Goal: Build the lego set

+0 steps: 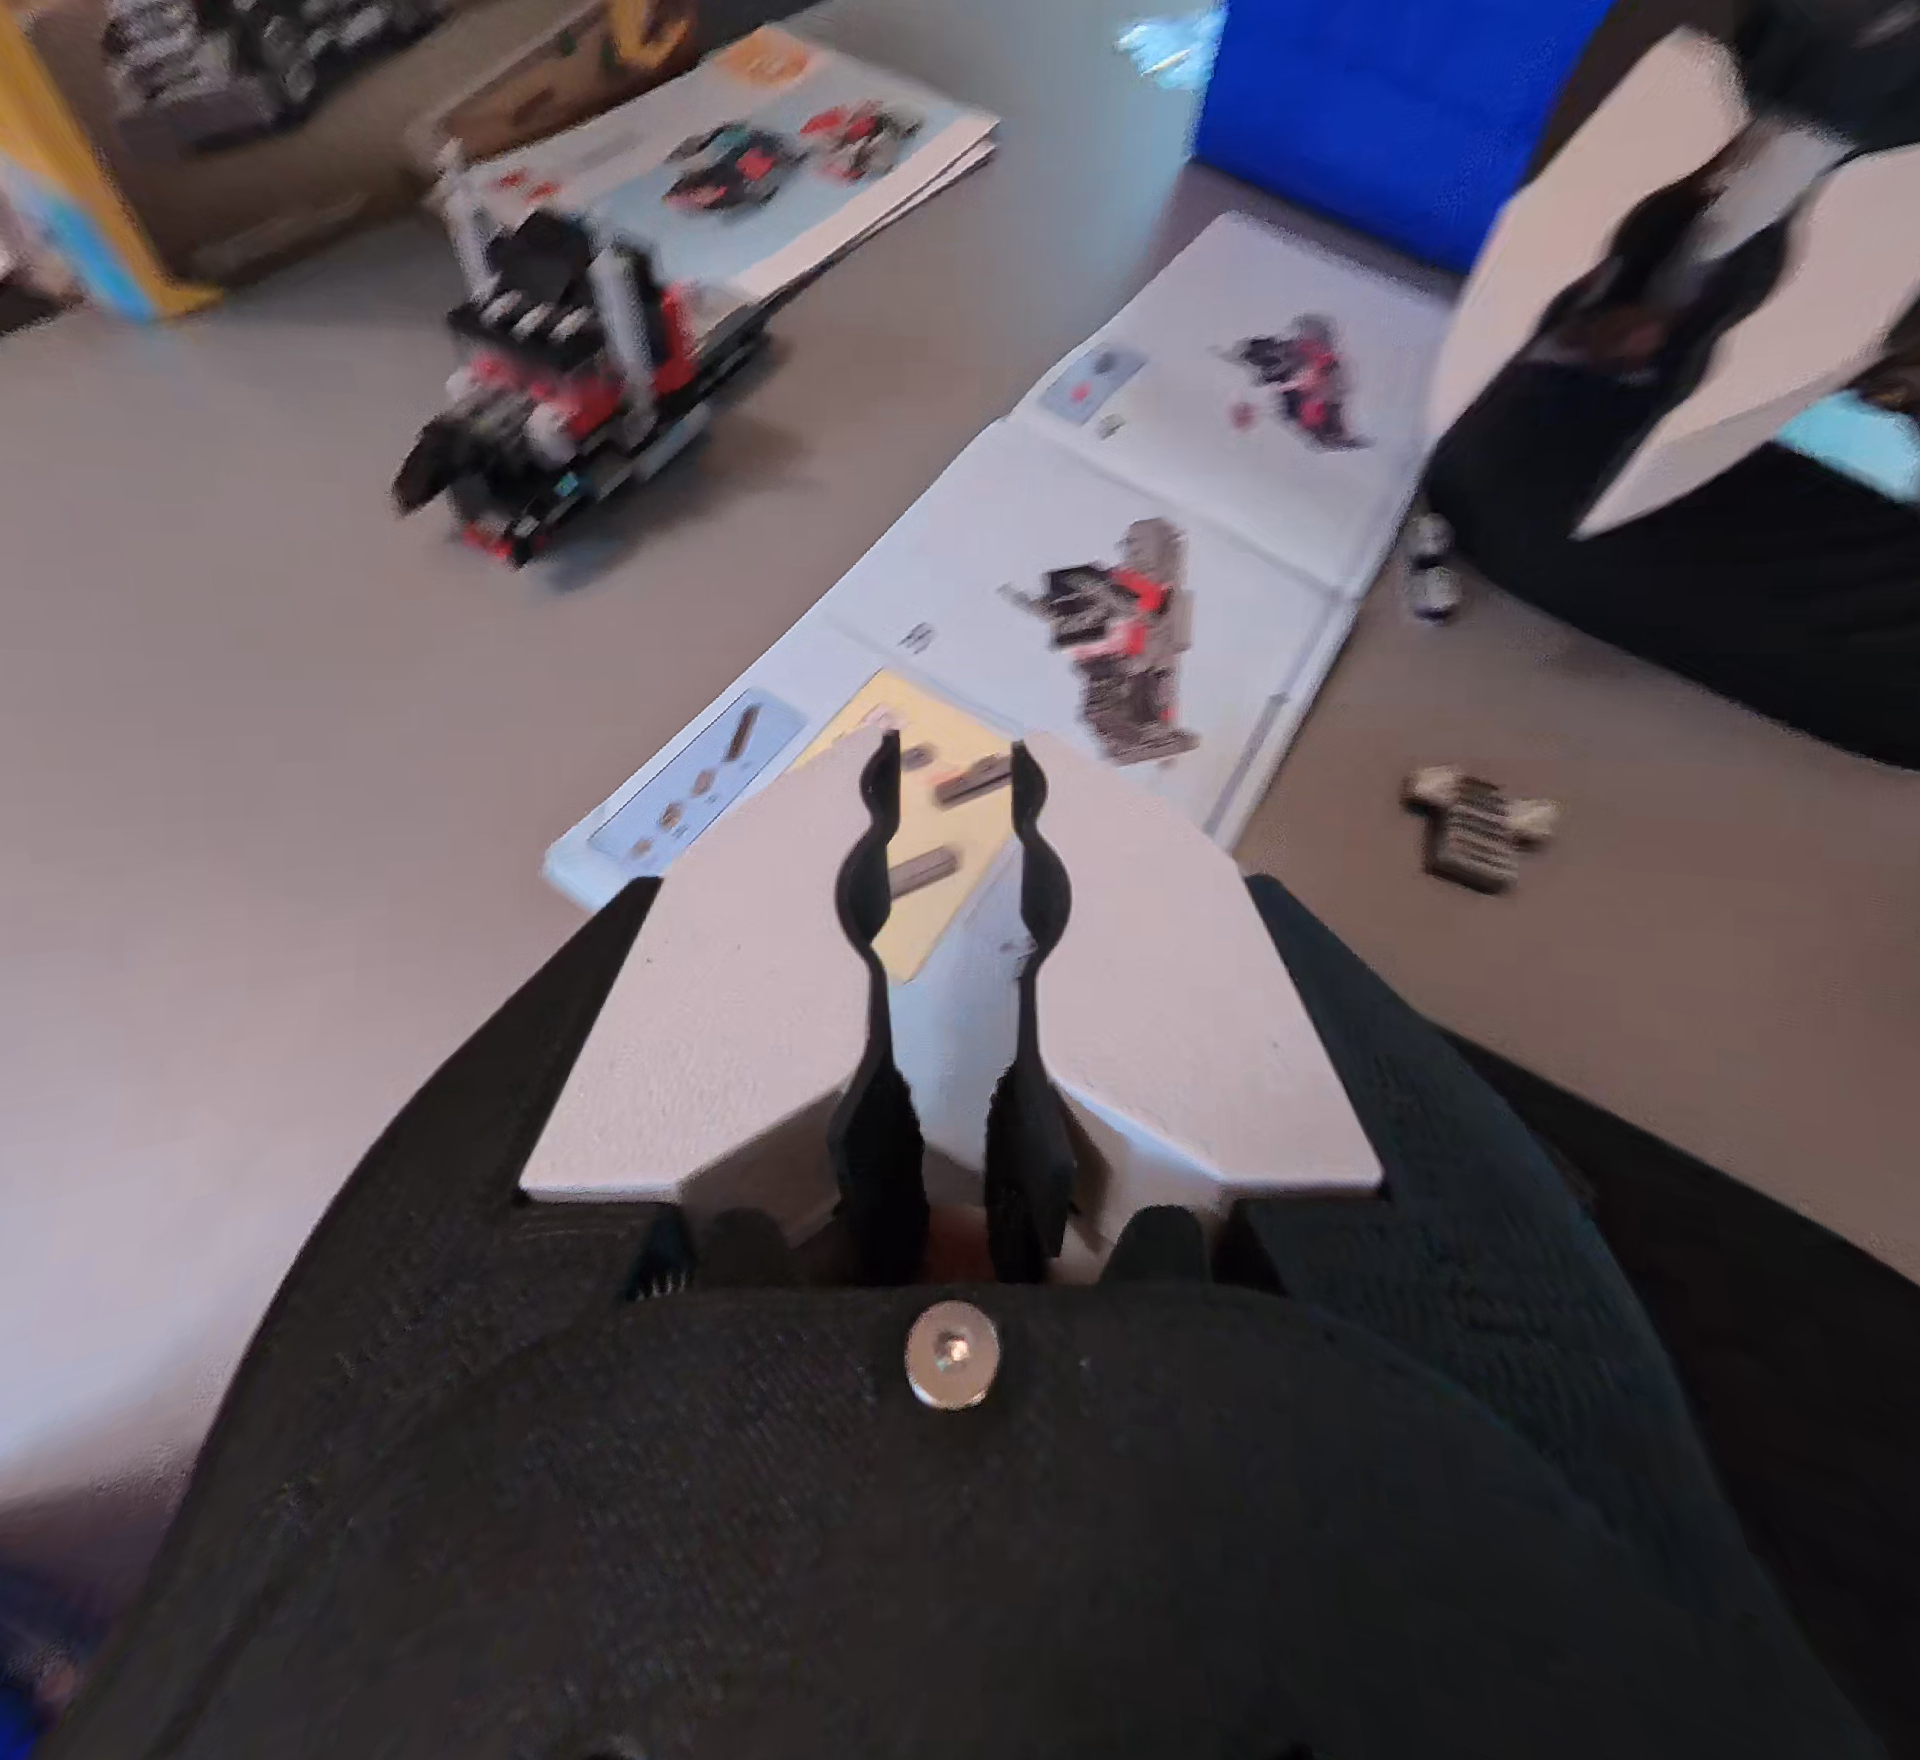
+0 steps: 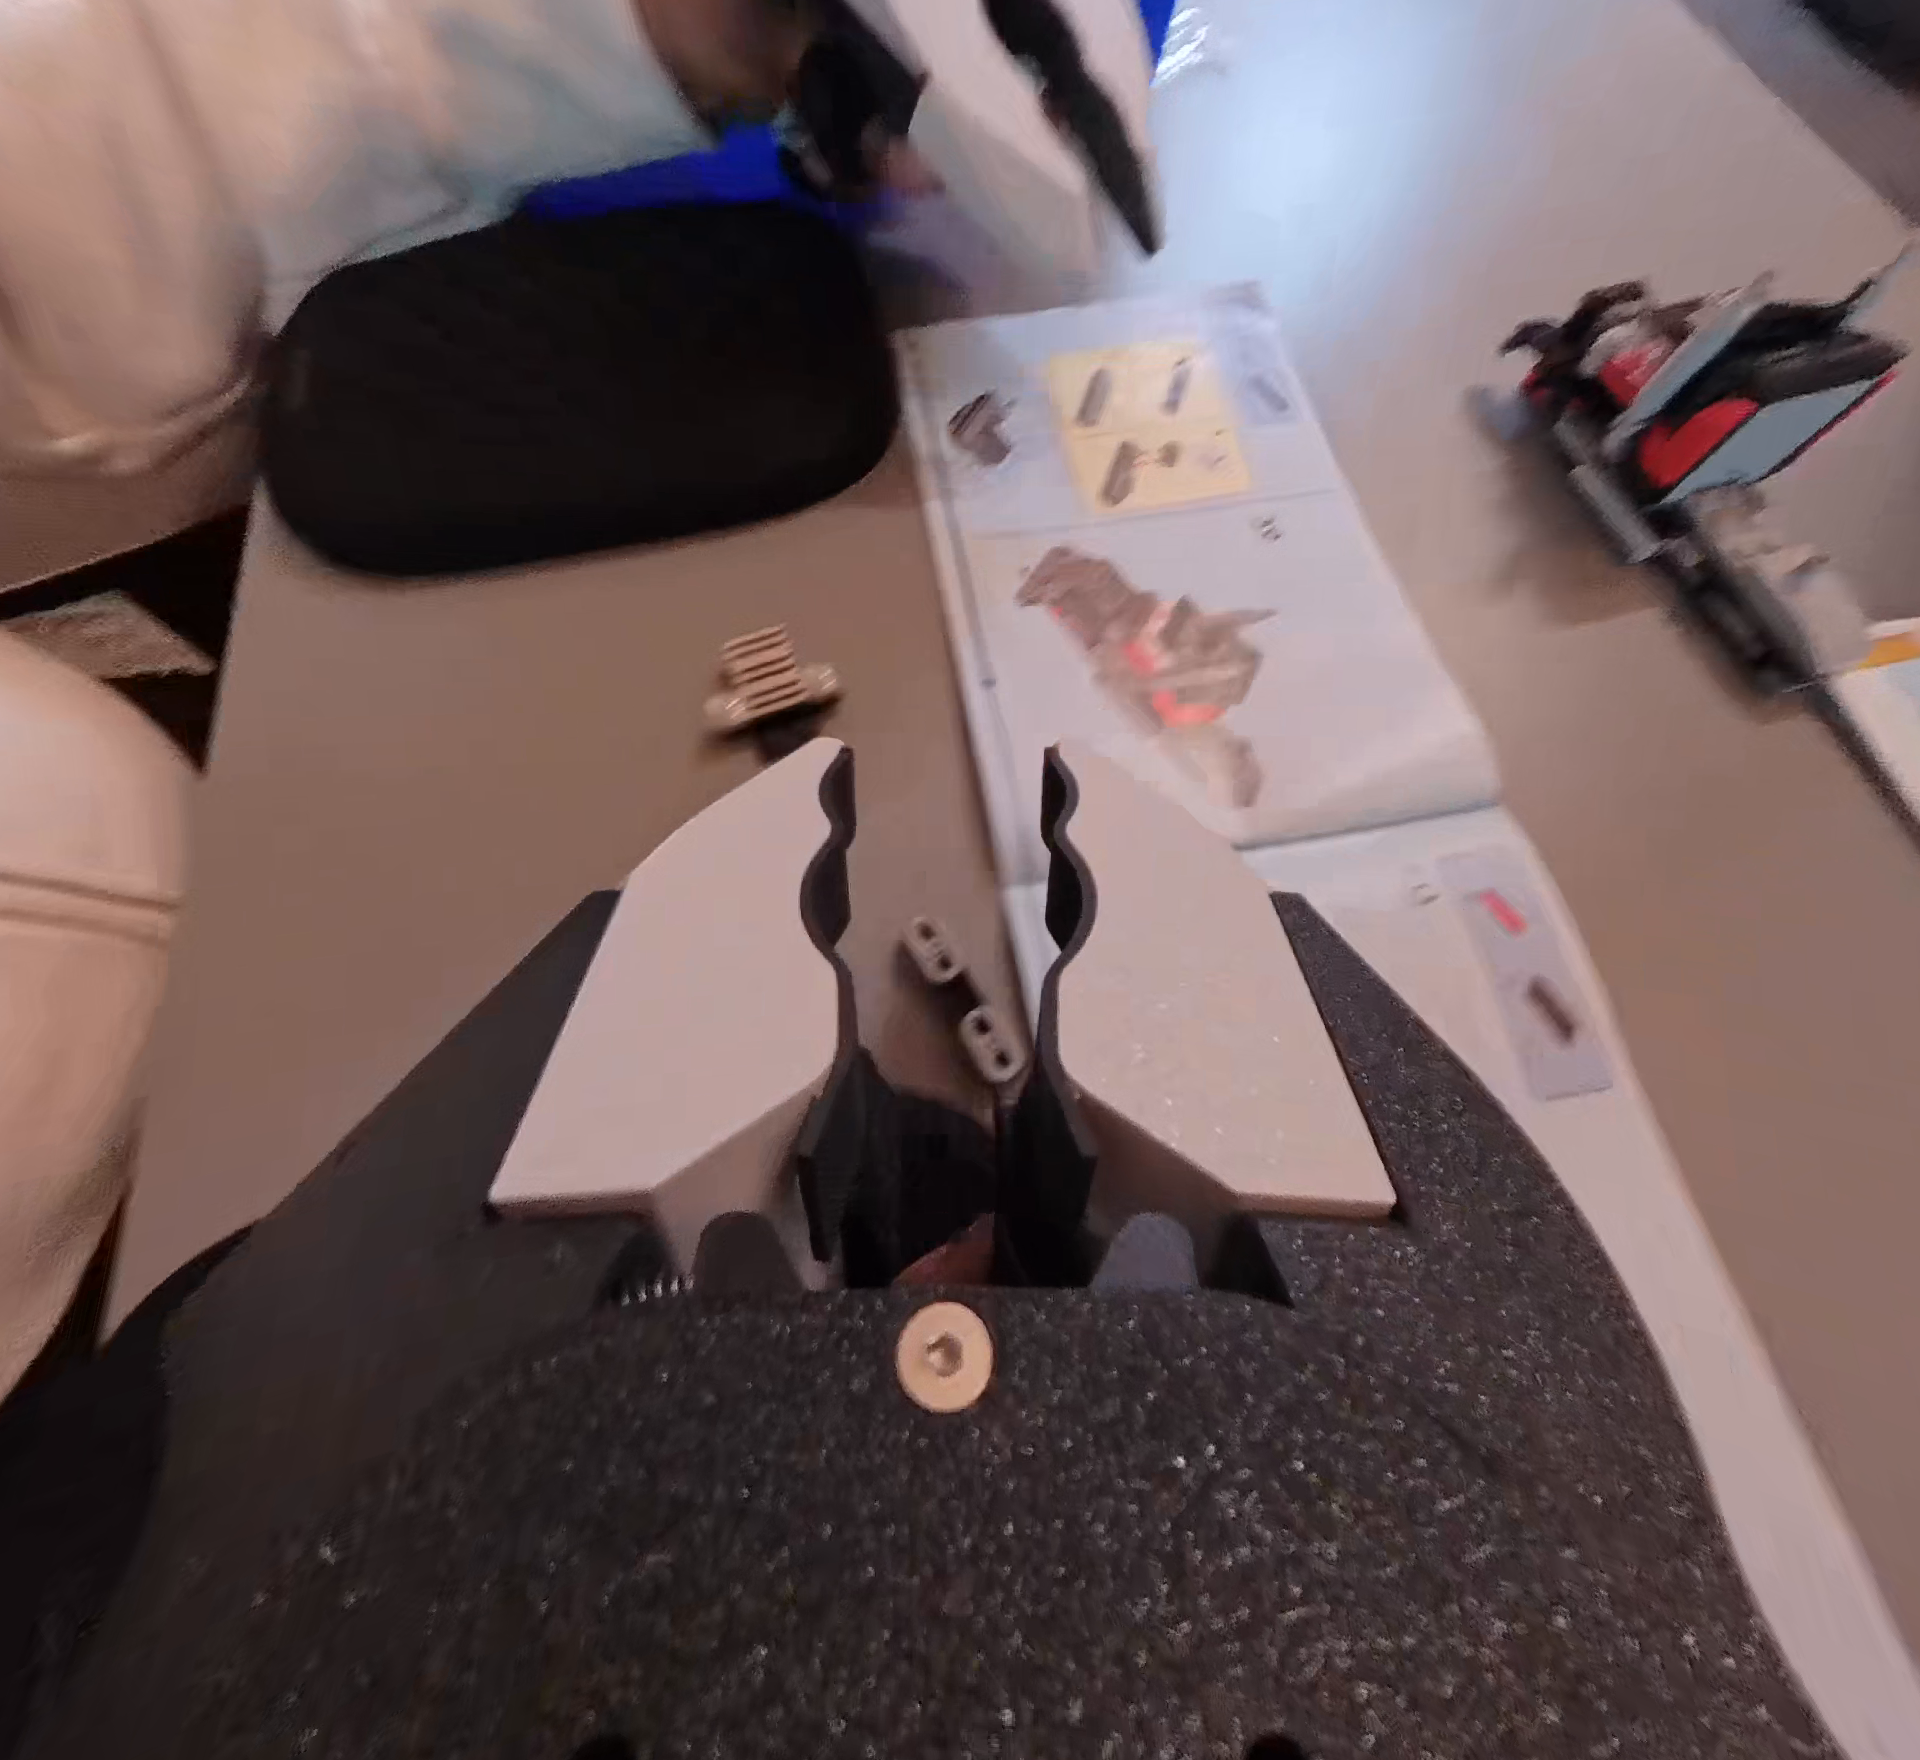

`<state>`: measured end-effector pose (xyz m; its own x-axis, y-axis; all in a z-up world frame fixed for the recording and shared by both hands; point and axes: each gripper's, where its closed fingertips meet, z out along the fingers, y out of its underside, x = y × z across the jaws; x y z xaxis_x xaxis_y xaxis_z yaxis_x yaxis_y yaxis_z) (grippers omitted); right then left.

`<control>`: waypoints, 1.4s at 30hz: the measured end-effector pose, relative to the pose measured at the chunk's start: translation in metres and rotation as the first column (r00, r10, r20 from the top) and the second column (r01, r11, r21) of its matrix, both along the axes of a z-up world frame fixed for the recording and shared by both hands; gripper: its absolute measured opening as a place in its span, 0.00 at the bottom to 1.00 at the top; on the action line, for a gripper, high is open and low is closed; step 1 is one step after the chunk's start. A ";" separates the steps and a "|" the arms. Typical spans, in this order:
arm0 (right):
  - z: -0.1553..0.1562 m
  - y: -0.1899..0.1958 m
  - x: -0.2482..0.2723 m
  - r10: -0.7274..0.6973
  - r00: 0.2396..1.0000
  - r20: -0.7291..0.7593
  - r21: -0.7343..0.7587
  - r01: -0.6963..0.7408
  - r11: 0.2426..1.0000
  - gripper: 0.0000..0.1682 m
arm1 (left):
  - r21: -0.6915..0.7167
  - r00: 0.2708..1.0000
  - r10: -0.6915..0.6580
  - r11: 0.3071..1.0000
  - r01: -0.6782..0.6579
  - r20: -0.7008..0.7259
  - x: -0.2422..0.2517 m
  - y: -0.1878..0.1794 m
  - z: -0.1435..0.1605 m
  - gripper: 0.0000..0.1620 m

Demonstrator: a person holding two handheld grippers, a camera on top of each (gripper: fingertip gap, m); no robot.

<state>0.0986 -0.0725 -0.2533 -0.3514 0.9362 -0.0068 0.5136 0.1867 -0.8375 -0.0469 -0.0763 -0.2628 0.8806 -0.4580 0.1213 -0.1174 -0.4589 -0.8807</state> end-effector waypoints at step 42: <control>0.013 -0.058 0.013 0.294 0.956 -0.026 0.254 -0.278 0.926 0.05 | 0.260 0.903 -0.336 0.877 0.403 -0.268 0.167 -0.051 0.022 0.08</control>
<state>0.1120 -0.1303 -0.2400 -0.5967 0.7657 0.2401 0.3562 0.5209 -0.7758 0.1199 -0.1273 -0.2404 0.6287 -0.7390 -0.2422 -0.4210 -0.0616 -0.9050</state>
